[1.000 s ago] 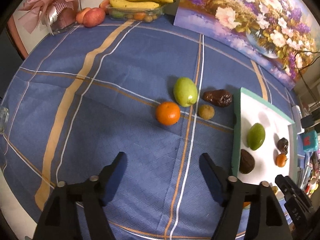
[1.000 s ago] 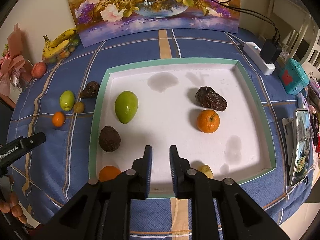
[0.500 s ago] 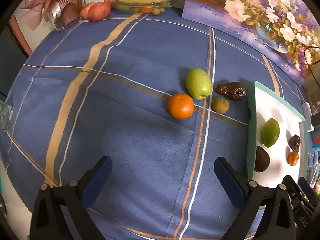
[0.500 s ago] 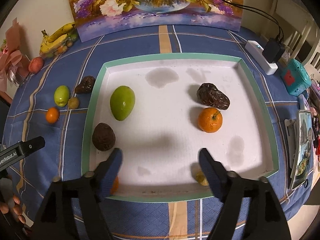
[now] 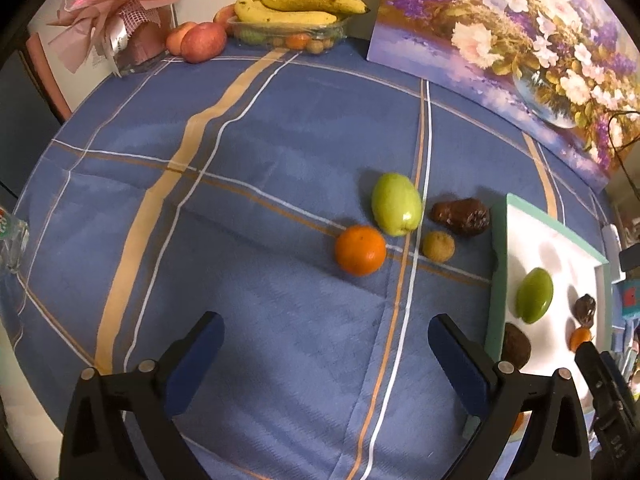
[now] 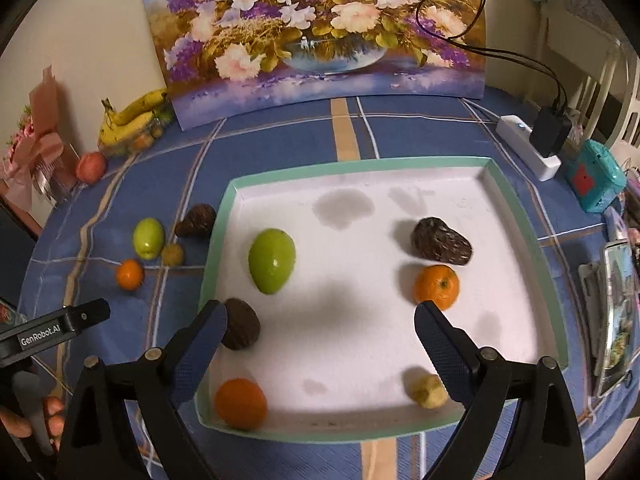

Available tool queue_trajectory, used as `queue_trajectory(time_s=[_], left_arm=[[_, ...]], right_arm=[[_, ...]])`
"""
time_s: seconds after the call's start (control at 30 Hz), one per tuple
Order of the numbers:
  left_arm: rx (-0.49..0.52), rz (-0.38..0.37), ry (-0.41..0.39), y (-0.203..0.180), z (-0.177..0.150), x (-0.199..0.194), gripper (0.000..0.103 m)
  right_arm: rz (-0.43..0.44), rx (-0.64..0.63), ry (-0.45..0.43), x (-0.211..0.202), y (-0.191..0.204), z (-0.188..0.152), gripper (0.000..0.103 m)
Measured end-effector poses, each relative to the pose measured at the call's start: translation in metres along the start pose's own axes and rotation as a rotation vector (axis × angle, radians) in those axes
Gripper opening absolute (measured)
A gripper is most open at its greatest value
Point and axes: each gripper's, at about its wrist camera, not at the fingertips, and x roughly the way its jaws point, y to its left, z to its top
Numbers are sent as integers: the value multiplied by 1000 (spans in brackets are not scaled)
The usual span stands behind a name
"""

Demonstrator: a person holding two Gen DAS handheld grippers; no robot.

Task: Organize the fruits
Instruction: 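Grasp another tangerine on the cloth with the left tool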

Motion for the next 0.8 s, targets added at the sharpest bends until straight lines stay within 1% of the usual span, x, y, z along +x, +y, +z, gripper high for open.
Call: queue_trajectory(time_s=[0.2, 0.37, 0.43, 0.6, 0.7, 0.8], left_arm=[[8, -9, -19, -3, 19, 2, 103], [29, -15, -65, -4, 39, -5, 103], [27, -16, -70, -3, 46, -4, 103], [-13, -32, -57, 10, 64, 2, 103], [-42, -54, -64, 19, 74, 1, 103], [-61, -50, -63, 27, 83, 4, 103]], right_arm=[[41, 22, 1, 11, 5, 10, 95], [10, -5, 7, 23, 17, 23, 95], [7, -15, 4, 26, 21, 29, 95], [0, -38, -12, 30, 31, 45, 95], [11, -51, -15, 33, 38, 54, 95], [32, -62, -5, 40, 45, 62, 95]])
